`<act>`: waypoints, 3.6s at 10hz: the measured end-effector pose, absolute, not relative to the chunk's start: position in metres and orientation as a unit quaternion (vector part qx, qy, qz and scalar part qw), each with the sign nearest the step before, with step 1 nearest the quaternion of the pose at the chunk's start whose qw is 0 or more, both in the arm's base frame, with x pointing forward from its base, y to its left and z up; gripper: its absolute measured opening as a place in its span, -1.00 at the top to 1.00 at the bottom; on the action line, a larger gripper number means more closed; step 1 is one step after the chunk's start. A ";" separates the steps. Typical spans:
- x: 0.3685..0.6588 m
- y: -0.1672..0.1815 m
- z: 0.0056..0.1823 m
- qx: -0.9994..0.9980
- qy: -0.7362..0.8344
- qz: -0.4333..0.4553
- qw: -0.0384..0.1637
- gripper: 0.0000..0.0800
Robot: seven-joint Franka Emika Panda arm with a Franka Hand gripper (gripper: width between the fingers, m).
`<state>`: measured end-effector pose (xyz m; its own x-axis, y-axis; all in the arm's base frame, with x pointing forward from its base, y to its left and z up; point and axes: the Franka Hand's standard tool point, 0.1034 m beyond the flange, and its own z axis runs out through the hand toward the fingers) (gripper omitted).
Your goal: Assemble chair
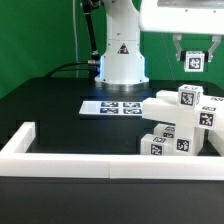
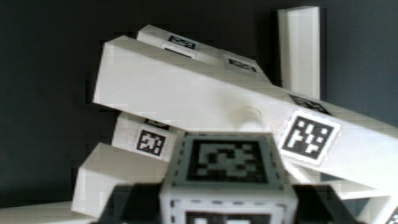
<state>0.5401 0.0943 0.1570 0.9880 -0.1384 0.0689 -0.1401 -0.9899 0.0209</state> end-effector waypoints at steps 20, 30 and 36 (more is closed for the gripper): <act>0.539 0.111 0.129 0.997 -0.070 0.028 0.029 0.28; 0.546 0.110 0.121 0.996 -0.066 0.055 0.030 0.28; 0.548 0.111 0.122 0.995 -0.064 0.070 0.028 0.28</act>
Offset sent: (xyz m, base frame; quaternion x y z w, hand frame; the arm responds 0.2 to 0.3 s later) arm 0.0016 0.0058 -0.0043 -0.0043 0.0075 0.0037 1.0000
